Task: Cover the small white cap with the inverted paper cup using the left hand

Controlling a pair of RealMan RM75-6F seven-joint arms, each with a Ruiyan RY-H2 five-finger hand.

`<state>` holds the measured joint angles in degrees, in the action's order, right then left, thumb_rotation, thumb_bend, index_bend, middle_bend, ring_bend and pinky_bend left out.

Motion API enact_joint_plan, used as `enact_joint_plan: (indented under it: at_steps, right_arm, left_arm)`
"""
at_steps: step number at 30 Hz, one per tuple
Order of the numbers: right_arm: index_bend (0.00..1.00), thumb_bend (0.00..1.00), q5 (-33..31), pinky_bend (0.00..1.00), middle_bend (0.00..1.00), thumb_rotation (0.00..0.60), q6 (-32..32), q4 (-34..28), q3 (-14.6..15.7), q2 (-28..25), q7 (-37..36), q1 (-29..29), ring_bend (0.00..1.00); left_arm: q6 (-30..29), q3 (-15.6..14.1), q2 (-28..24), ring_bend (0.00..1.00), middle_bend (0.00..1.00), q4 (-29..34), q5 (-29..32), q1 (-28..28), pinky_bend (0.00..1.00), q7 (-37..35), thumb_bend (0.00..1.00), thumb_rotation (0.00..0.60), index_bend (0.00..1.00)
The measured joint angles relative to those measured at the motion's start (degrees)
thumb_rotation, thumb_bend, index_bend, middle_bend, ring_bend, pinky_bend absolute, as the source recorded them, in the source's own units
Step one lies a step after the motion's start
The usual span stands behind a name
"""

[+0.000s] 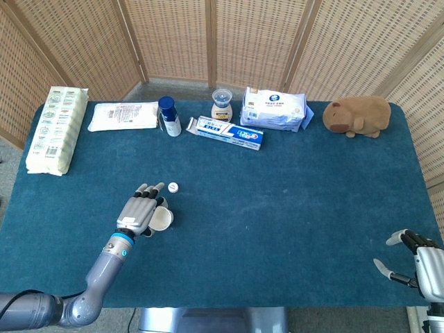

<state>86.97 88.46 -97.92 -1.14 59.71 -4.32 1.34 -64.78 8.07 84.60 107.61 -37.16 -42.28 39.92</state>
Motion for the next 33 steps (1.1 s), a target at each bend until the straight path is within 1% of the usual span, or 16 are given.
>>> enact_joint_plan:
  at_steps: [5,11,16,23,25,26,27,28,30,33]
  right_arm:
    - [0.44,0.26,-0.1,0.41,0.39,0.41,0.2,0.2,-0.1,0.1,-0.3,0.2,0.4]
    - [0.44,0.26,0.0,0.41,0.39,0.411,0.0,0.8,-0.4,0.8,-0.6,-0.1,0.4]
    - [0.44,0.26,0.0,0.41,0.39,0.41,-0.6,1.0,-0.6,1.3,-0.5,-0.5,0.4]
    - [0.44,0.26,0.3,0.41,0.39,0.411,-0.8,0.9,-0.7,1.2,-0.4,-0.7,0.4]
    - [0.44,0.26,0.3,0.41,0.39,0.411,-0.8,0.8,-0.7,1.2,-0.3,-0.7,0.4]
    - [0.44,0.26,0.3,0.41,0.39,0.411,-0.8,0.7,-0.7,1.2,-0.2,-0.8,0.4]
    - [0.44,0.26,0.3,0.41,0.39,0.41,-0.8,0.7,-0.7,1.2,-0.1,-0.8,0.4]
    - [0.44,0.26,0.4,0.41,0.39,0.412,-0.8,0.6,-0.7,1.2,0.0,-0.8,0.4]
    - [0.44,0.26,0.4,0.41,0.39,0.413,-0.8,0.5,-0.7,1.2,0.0,-0.8,0.4]
    - [0.44,0.26,0.6,0.42,0.39,0.408,-0.5,0.3,-0.7,1.0,0.0,-0.6,0.4]
  left_arm:
    - [0.0,0.9,0.0,0.0,0.0,-0.2,-0.2,0.6,0.0,-3.9,0.25,0.597,0.34]
    - [3.0,3.4,-1.8,0.0,0.0,-0.1,0.4,2.3,0.0,-13.9,0.22,0.586,0.34]
    - [8.6,5.6,-4.0,0.0,0.0,-0.9,0.9,4.1,0.0,-24.6,0.21,0.597,0.35]
    - [18.6,8.3,-6.7,0.0,0.0,-3.3,0.3,7.3,0.0,-40.2,0.21,0.583,0.34]
    - [21.5,8.8,-7.2,0.0,0.0,-4.9,-0.5,8.2,0.0,-44.2,0.2,0.562,0.34]
    - [22.6,9.0,-7.5,0.0,0.0,-5.5,-0.8,8.5,0.0,-45.5,0.19,0.552,0.33]
    - [24.1,9.2,-7.8,0.0,0.0,-6.3,-1.1,8.7,0.0,-47.0,0.16,0.534,0.26]
    - [25.0,9.4,-8.0,0.0,0.0,-6.7,-1.1,8.9,0.0,-48.0,0.13,0.528,0.15]
    - [26.9,9.8,-8.7,0.0,0.0,-7.4,-1.0,9.0,0.0,-50.0,0.09,0.533,0.01]
    - [27.1,11.1,-9.5,0.0,0.0,-7.6,-1.3,9.0,0.0,-51.5,0.06,0.538,0.0]
